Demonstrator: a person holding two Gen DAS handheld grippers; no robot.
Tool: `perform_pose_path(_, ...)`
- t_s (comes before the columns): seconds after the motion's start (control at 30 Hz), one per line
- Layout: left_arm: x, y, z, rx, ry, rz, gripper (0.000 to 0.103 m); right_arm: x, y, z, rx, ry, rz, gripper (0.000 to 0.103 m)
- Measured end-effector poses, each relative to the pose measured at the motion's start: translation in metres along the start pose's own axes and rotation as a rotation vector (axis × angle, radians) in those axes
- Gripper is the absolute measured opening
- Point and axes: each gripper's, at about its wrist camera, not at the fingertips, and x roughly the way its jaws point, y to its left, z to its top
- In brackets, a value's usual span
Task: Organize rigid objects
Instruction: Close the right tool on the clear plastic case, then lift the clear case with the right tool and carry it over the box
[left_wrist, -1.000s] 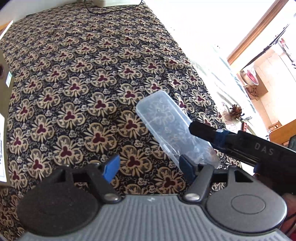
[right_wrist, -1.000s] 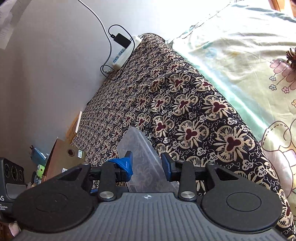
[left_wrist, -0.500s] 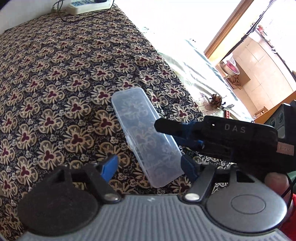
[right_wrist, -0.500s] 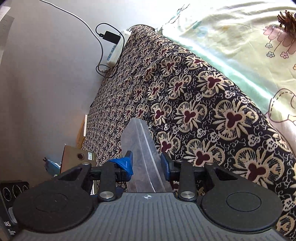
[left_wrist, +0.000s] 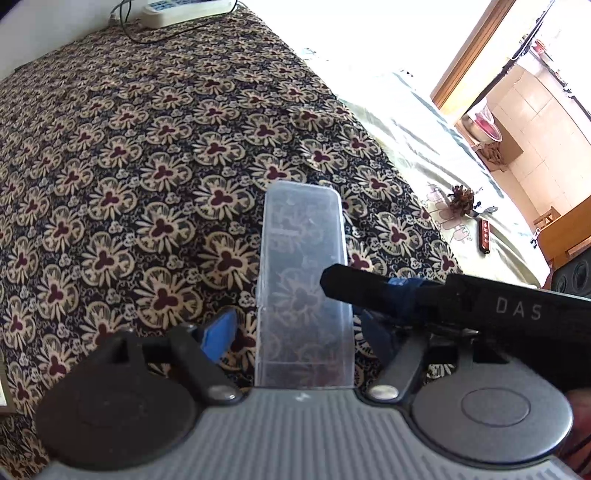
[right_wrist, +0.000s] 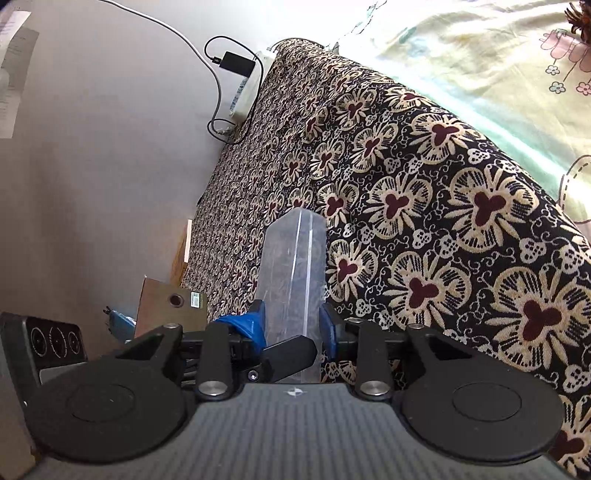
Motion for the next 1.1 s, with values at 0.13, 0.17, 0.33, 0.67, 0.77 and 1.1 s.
perform_pose_path(0.13,0.001,0.0,0.002,0.001,0.004,-0.002,0.074,0.0,-0.002,0.002,0.018,0.008,0.003,0.009)
perform_pose_path(0.17,0.001,0.0,0.002,0.001,0.002,-0.002,0.074,0.001,-0.002,0.003,0.02,0.013,0.003,0.009)
perform_pose_path(0.33,0.002,-0.002,-0.001,0.034,-0.008,0.026,0.074,0.002,-0.005,0.009,0.06,0.0,0.003,0.01)
perform_pose_path(0.67,0.012,-0.008,0.004,0.115,0.013,0.15,0.071,0.012,0.004,0.012,-0.001,-0.008,-0.007,0.01)
perform_pose_path(0.77,0.013,-0.007,0.006,0.108,0.018,0.147,0.066,0.015,0.006,0.01,-0.019,-0.017,-0.006,0.01)
perform_pose_path(1.1,0.007,-0.001,0.008,0.078,0.021,0.142,0.048,0.017,0.009,0.006,-0.07,-0.045,-0.006,0.01)
